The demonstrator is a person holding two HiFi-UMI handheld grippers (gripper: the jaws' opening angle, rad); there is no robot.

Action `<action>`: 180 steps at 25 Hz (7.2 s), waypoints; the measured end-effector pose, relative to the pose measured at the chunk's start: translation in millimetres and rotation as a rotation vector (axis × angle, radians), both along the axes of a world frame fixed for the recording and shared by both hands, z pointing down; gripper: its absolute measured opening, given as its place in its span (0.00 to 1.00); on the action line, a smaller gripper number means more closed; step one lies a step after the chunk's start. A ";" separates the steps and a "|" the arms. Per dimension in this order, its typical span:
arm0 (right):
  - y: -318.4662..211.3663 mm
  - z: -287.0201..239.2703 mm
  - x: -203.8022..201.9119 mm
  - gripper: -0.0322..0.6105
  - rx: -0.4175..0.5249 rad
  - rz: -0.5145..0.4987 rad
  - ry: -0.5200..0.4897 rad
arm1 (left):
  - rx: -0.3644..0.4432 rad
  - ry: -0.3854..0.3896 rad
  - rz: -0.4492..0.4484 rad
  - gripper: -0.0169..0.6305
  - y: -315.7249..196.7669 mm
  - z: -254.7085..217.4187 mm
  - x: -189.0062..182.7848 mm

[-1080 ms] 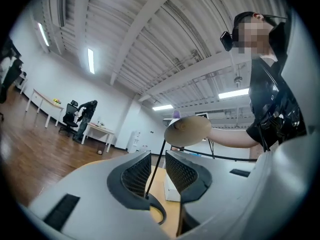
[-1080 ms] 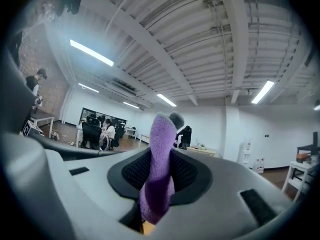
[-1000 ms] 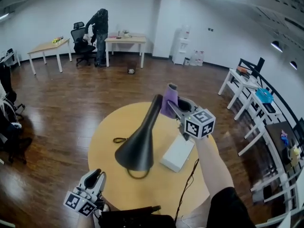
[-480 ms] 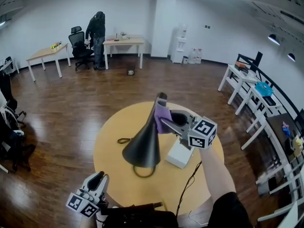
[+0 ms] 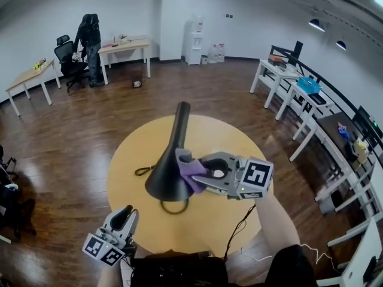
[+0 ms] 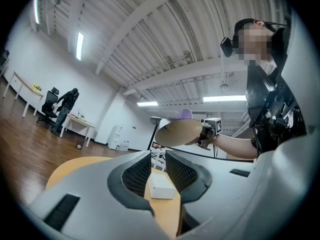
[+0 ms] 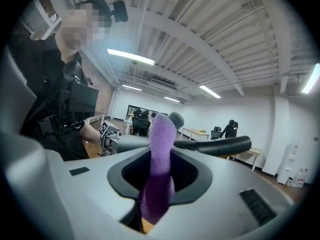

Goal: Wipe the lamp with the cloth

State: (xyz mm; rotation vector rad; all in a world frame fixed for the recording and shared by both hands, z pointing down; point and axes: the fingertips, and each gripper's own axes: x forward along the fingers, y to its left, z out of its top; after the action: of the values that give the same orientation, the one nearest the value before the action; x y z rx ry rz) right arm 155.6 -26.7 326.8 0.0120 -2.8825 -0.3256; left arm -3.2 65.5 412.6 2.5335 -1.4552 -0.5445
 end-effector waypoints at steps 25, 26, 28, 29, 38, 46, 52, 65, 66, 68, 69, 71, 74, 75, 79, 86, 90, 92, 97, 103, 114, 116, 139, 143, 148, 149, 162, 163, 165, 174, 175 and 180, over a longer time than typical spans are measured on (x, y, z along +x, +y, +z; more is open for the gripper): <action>-249.7 -3.9 14.8 0.20 -1.151 0.431 -0.689 | 0.070 -0.022 -0.149 0.16 28.2 -4.3 -2.9; -252.1 -2.9 12.7 0.21 -1.177 0.415 -0.695 | 0.069 -0.021 -0.162 0.16 30.6 -4.3 -5.7; -249.1 -2.5 13.0 0.20 -1.196 0.372 -0.705 | 0.063 -0.015 -0.180 0.16 36.0 -3.2 -10.5; -244.1 -1.7 13.0 0.20 -1.198 0.345 -0.697 | 0.056 -0.010 -0.185 0.16 38.3 -1.6 -13.1; -146.2 18.8 -4.6 0.21 -1.026 0.086 -0.415 | 0.033 0.003 -0.095 0.16 25.9 12.2 -7.0; -86.2 33.6 -0.7 0.21 -0.967 0.064 -0.341 | 0.040 0.026 0.044 0.16 10.0 6.5 5.6; -57.1 58.7 24.7 0.21 -1.093 -0.007 -0.411 | 0.021 0.049 0.080 0.16 7.2 11.5 19.7; -71.8 68.9 38.7 0.21 -1.066 -0.048 -0.479 | -0.011 0.042 -0.001 0.16 13.7 20.3 6.6; -89.3 64.5 39.8 0.21 -1.060 0.004 -0.530 | -0.009 0.039 -0.008 0.16 13.3 19.9 4.9; -132.4 54.6 43.1 0.21 -1.057 0.141 -0.652 | -0.001 0.034 -0.026 0.16 12.5 17.5 1.5; -153.5 49.2 43.8 0.21 -1.049 0.208 -0.704 | 0.003 0.032 -0.037 0.16 12.5 16.4 -0.4; -184.0 36.0 39.5 0.21 -0.968 0.301 -0.747 | 0.010 0.026 -0.063 0.16 13.9 14.6 -4.5; -197.9 9.2 23.1 0.21 -0.811 0.305 -0.741 | 0.009 0.018 -0.110 0.16 19.4 15.9 -12.8; -200.1 0.9 18.2 0.21 -0.802 0.292 -0.759 | 0.006 0.021 -0.127 0.16 21.4 17.9 -16.8; -234.3 4.4 16.0 0.21 -1.017 0.338 -0.910 | -0.003 0.051 -0.177 0.16 25.0 22.2 -29.6; -227.2 17.9 5.9 0.20 -1.283 0.123 -1.005 | -0.017 0.064 -0.177 0.16 25.8 28.6 -35.4; -193.9 14.3 0.4 0.20 -1.248 -0.017 -0.854 | -0.036 0.074 -0.163 0.16 22.6 33.8 -35.6; -177.4 16.7 -3.7 0.20 -1.222 -0.060 -0.773 | -0.039 0.077 -0.148 0.16 18.5 35.5 -34.8; -129.9 31.4 -12.7 0.20 -1.176 -0.187 -0.595 | -0.022 0.067 -0.083 0.16 3.5 31.1 -29.9; -101.4 46.0 -6.4 0.20 -1.174 -0.234 -0.498 | -0.001 0.032 -0.005 0.16 -14.8 24.5 -13.4; -86.8 56.2 16.8 0.20 -1.173 -0.150 -0.470 | 0.024 -0.079 0.100 0.16 -65.6 -2.3 22.7; -82.0 57.7 19.0 0.20 -1.159 -0.132 -0.463 | 0.038 -0.087 0.063 0.16 -91.7 -23.1 6.0; -132.1 34.6 42.0 0.21 -0.766 0.309 -0.312 | 0.137 -0.214 0.302 0.12 -99.2 -61.5 38.8; -194.0 -2.1 20.7 0.21 -0.736 0.512 -0.344 | 0.180 -0.550 0.222 0.03 -97.7 -41.9 51.3; -220.9 -43.8 -17.8 0.21 -0.359 0.574 -0.125 | 0.113 -0.388 0.261 0.03 -99.0 -47.1 48.1; -223.8 -42.9 -23.5 0.21 -0.266 0.575 -0.046 | 0.110 -0.365 0.263 0.03 -98.5 -47.9 47.7; -143.7 -12.5 -73.6 0.21 0.172 0.254 0.607 | 0.112 -0.342 0.269 0.03 -100.0 -43.4 52.0; -139.3 -11.0 -72.2 0.21 0.183 0.252 0.614 | 0.113 -0.345 0.271 0.03 -100.1 -43.4 55.0; -125.9 -8.5 -70.2 0.21 0.192 0.222 0.632 | 0.113 -0.348 0.275 0.03 -100.9 -44.5 59.2; -15.2 0.4 -76.7 0.21 0.169 -0.021 0.616 | 0.124 -0.306 0.260 0.03 -95.6 -50.1 57.8; -3.6 0.5 -76.5 0.21 0.163 -0.048 0.609 | 0.124 -0.298 0.257 0.03 -96.0 -50.6 56.6; 39.0 2.0 -68.8 0.21 0.155 -0.151 0.604 | 0.114 -0.252 0.243 0.03 -98.5 -52.5 55.2</action>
State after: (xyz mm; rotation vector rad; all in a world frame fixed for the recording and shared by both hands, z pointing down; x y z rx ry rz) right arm 86.8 12.4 328.8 -0.2359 -2.2592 -0.4842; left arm 52.0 -33.0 360.2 2.9033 -1.1882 -0.2846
